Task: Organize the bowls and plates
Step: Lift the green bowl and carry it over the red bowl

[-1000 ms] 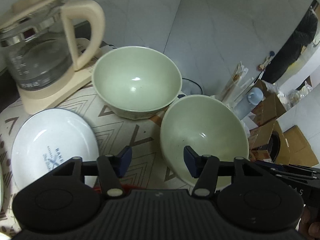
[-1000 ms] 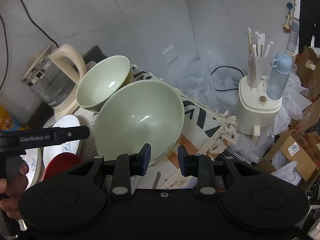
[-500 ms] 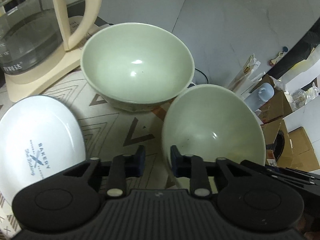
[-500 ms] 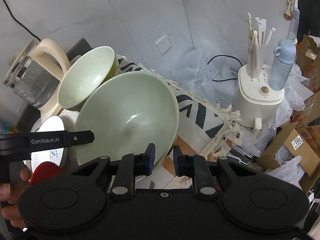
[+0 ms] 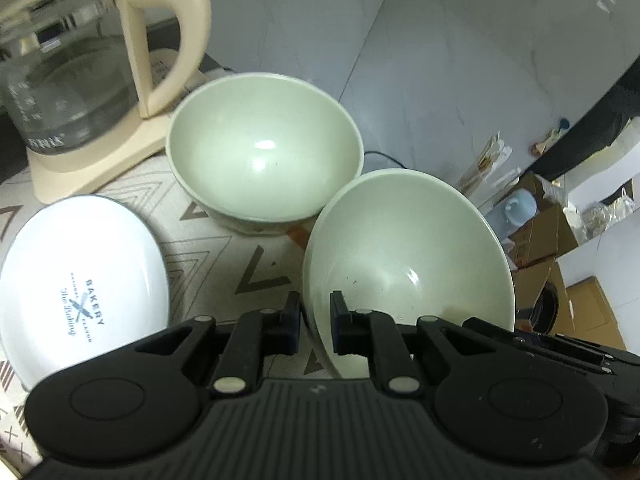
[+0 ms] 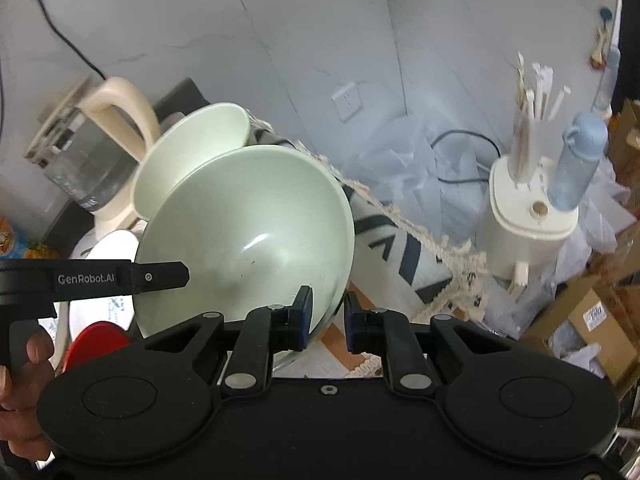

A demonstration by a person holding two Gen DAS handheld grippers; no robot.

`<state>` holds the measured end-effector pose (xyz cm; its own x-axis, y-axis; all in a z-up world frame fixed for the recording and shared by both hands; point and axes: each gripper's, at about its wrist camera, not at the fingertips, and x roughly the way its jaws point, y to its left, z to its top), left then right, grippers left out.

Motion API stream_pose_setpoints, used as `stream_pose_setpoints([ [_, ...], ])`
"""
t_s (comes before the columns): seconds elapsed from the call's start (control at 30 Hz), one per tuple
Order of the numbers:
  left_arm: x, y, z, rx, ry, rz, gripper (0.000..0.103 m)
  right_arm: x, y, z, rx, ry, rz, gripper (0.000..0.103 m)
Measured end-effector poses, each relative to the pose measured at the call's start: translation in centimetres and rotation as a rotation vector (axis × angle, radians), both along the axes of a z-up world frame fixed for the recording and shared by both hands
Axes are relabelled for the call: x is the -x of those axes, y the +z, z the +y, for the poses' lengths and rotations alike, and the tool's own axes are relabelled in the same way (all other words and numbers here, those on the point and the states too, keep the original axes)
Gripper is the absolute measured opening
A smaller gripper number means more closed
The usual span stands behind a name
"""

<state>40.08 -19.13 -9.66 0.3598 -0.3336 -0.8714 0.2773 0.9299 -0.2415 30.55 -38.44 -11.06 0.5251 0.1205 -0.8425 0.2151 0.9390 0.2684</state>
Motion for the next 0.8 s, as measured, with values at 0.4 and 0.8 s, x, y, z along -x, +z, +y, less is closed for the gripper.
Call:
stream_pose_setpoints([
  [0.4, 2.3, 5.0, 2.2, 0.026, 0.094, -0.085, 0.013, 0.5, 4.8, 0.8, -0.01, 0.092, -0.131, 0.017],
  [0.8, 5.0, 7.4, 5.5, 0.034, 0.203, -0.13, 0.013, 0.8, 7.2, 3.2, -0.019, 0.205, -0.198, 0.017],
])
